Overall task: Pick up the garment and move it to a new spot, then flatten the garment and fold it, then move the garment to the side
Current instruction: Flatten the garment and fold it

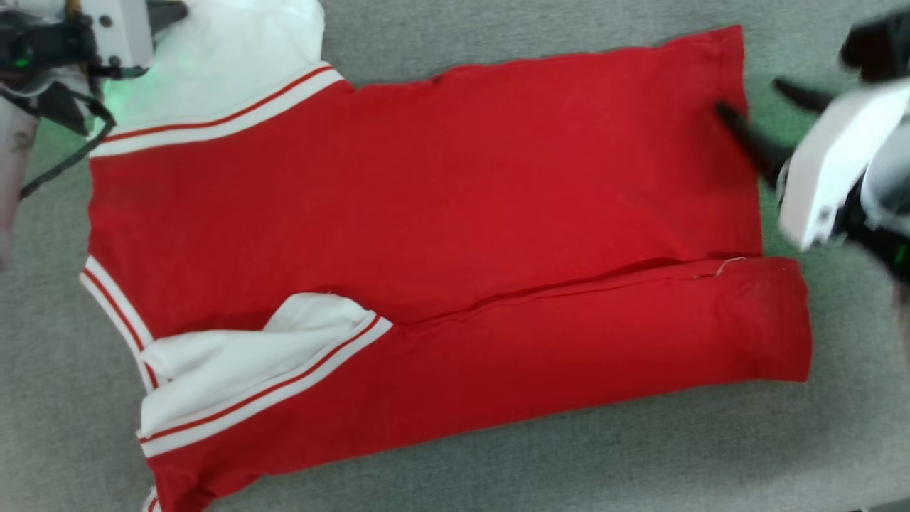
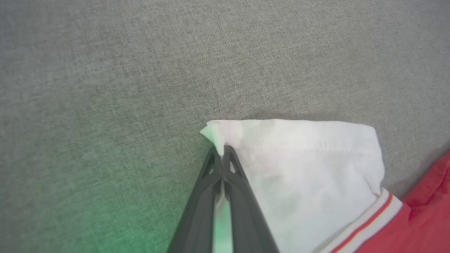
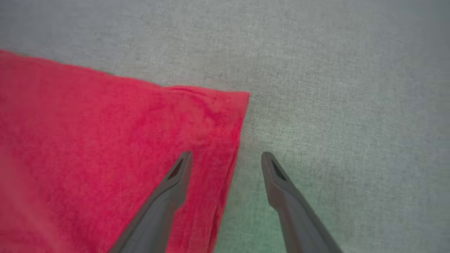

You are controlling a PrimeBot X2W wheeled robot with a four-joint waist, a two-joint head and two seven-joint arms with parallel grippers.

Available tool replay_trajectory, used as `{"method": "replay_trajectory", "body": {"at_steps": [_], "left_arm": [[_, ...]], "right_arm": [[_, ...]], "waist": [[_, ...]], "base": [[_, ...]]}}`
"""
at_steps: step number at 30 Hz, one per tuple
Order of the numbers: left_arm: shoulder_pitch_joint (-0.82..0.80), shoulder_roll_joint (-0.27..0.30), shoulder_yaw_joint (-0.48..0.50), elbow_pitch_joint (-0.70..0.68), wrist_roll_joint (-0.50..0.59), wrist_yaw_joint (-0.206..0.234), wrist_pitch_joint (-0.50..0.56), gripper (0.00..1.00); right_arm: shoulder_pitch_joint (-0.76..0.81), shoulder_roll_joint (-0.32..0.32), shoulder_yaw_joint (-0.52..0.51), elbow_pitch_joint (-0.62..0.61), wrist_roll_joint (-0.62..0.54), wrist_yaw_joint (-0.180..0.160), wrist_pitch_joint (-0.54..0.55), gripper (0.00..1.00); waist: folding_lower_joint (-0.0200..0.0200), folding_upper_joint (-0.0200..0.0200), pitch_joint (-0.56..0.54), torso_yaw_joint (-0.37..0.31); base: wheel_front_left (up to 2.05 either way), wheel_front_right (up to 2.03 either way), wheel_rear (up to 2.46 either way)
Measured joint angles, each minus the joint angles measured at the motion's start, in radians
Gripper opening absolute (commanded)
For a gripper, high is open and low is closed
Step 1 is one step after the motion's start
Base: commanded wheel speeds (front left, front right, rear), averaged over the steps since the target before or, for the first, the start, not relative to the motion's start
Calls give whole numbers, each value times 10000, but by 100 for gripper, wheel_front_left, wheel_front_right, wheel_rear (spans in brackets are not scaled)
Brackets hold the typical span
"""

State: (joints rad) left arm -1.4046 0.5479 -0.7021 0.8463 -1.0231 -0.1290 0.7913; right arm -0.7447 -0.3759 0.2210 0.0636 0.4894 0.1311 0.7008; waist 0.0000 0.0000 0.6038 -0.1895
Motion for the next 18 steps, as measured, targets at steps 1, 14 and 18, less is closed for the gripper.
{"method": "replay_trajectory", "body": {"at_steps": [1,14,18], "left_arm": [[-14,-36,-50,-17,-36,0,-27,0],[-150,-309,-922,-617,-652,0,-445,0],[-151,-320,-1045,-740,-999,0,-709,0]], "right_arm": [[-381,-58,77,407,33,0,178,100],[-3006,-579,1333,2905,744,0,2412,100],[-3091,-715,1469,2991,1041,0,2174,0]], "waist": [[0,0,9,50],[0,0,120,679],[0,0,155,784]], "base": [[0,0,0],[0,0,0],[0,0,0]]}}
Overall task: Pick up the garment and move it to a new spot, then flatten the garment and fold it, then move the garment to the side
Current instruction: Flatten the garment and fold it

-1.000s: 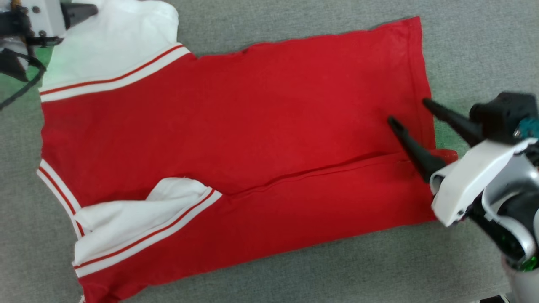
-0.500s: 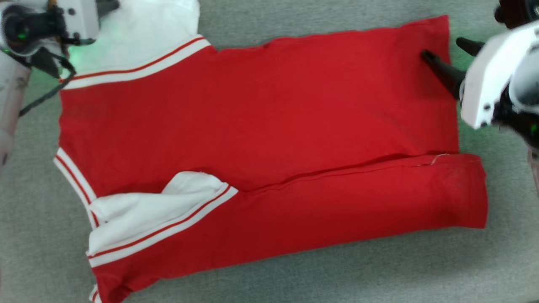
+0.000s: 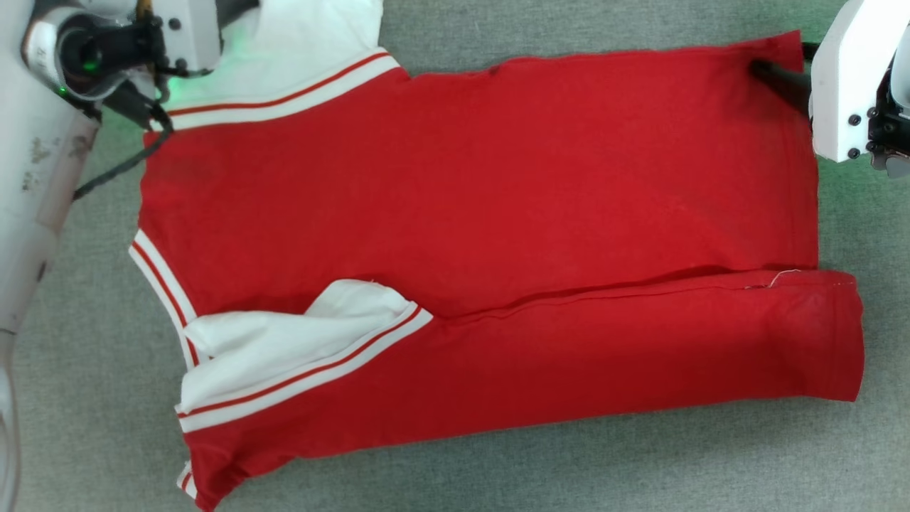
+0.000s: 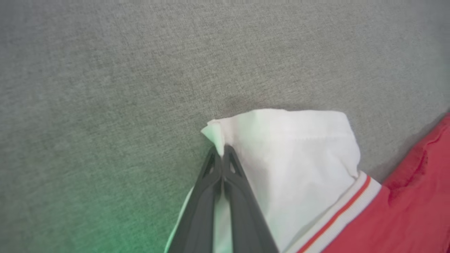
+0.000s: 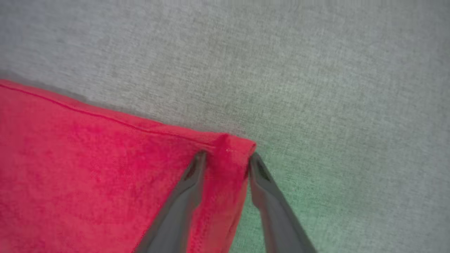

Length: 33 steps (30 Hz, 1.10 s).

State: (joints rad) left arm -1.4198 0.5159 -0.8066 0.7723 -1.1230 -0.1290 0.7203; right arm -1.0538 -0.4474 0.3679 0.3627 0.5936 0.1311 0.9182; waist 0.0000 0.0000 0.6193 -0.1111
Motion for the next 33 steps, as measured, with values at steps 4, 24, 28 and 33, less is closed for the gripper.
{"method": "replay_trajectory", "body": {"at_steps": [4,24,28,33], "left_arm": [[142,-69,-192,-245,-345,0,-376,0],[2742,1847,-1421,-5189,-2071,-4,-3912,0],[3698,2529,-1592,-6149,-2242,-4,-4564,0],[5078,3427,-1624,-7037,-2589,-6,-5365,0]], "right_arm": [[50,-35,-92,249,86,2,-648,0],[3417,-1726,-217,-1379,995,0,-1708,0],[4473,-1996,-497,-2071,1185,0,-1613,0],[5579,-2113,-1018,-2803,1200,2,-1476,0]], "waist": [[0,0,-141,74],[0,0,-2546,969],[0,0,-2955,1208],[0,0,-3341,1440]], "base": [[0,0,0],[0,0,0],[0,0,0],[0,0,0]]}}
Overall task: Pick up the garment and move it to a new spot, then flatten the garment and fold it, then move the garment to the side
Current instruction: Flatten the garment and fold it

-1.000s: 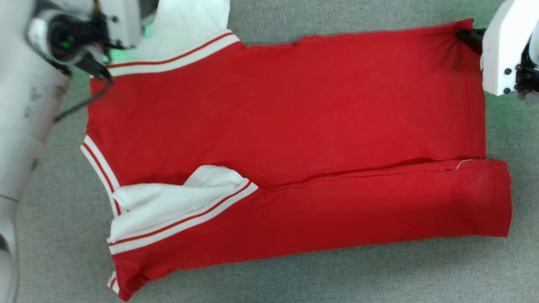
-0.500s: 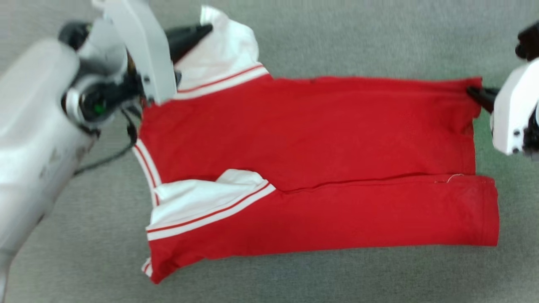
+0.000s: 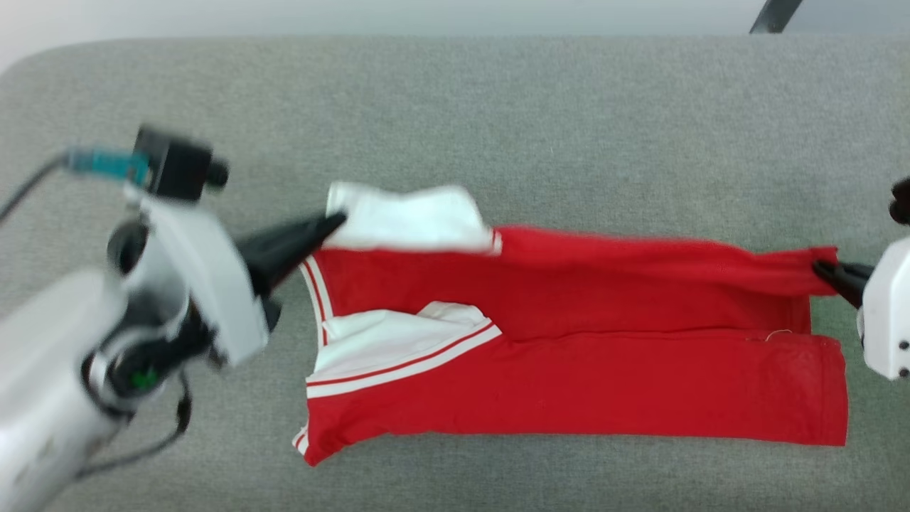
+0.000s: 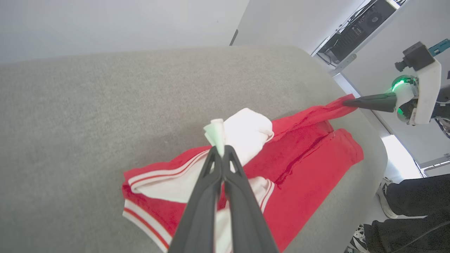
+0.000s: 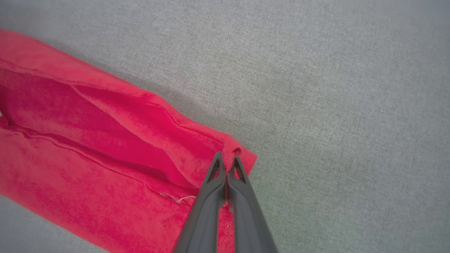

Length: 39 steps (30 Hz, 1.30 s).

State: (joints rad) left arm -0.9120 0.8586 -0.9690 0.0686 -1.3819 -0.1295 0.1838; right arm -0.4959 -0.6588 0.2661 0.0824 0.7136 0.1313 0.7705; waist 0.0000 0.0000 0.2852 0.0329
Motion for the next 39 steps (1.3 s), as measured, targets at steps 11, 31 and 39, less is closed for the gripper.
{"method": "replay_trajectory", "body": {"at_steps": [11,31,39], "left_arm": [[1833,405,-364,-644,-232,196,-957,0],[1714,-1126,-1521,2165,1212,284,-746,29],[1872,-1321,-1294,2265,1406,464,-1787,100]], "right_arm": [[1398,88,-928,-589,-426,-2,573,0],[1355,696,-249,418,-903,0,211,0],[1220,986,-537,815,-980,-2,-125,100]], "waist": [[0,0,-83,250],[0,0,306,185],[0,0,68,102]], "base": [[0,0,0],[0,0,0],[0,0,0]]}}
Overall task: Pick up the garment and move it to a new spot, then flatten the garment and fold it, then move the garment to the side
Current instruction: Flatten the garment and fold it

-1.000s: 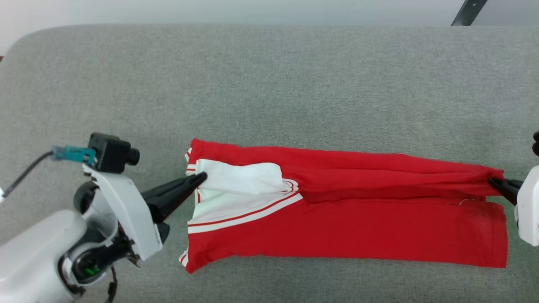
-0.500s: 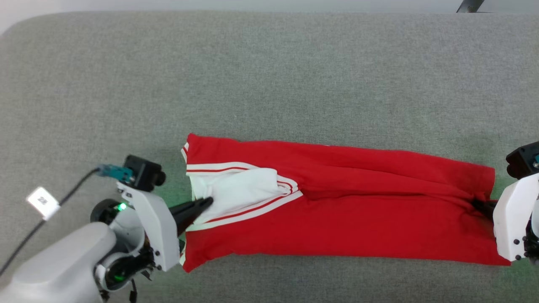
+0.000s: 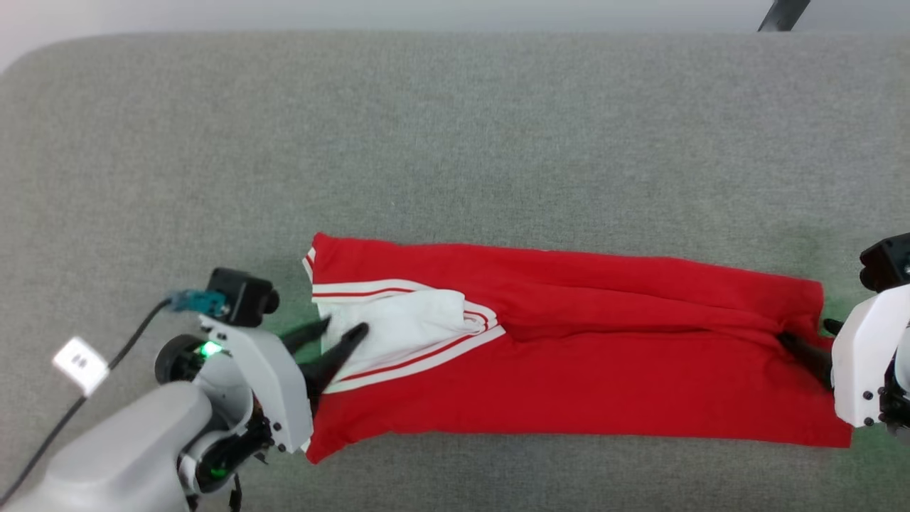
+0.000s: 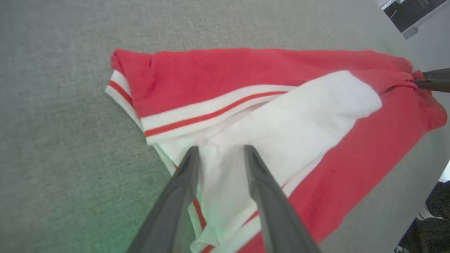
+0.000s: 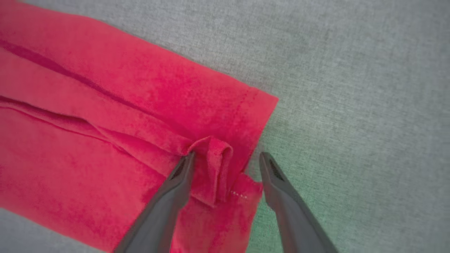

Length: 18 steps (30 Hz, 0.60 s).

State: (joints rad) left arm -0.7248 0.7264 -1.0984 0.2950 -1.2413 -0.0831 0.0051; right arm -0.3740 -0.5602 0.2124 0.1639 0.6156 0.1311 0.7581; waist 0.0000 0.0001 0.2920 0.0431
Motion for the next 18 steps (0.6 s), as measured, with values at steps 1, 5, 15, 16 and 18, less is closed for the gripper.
{"method": "replay_trajectory", "body": {"at_steps": [1,5,15,16,18], "left_arm": [[102,4,69,-46,40,125,-280,100],[726,40,387,-384,86,650,-1415,100],[2882,-529,1950,-1498,-267,2082,-2652,100],[3117,-671,2201,-1580,-132,2163,-2654,100],[3559,-1001,2847,-1764,130,2169,-2665,100]], "right_arm": [[4,4,-29,12,2,0,59,100],[105,44,-245,-33,123,0,341,100],[1013,17,-1126,-36,387,0,1540,100],[1072,52,-1193,-19,389,0,1590,100],[1201,105,-1358,10,387,0,1735,100]], "waist": [[0,0,-59,-11],[0,0,-343,-48],[0,0,-981,163],[0,0,-1019,221],[0,-1,-1092,355]], "base": [[0,0,0],[0,0,0],[0,0,0],[0,0,0],[0,0,0]]}}
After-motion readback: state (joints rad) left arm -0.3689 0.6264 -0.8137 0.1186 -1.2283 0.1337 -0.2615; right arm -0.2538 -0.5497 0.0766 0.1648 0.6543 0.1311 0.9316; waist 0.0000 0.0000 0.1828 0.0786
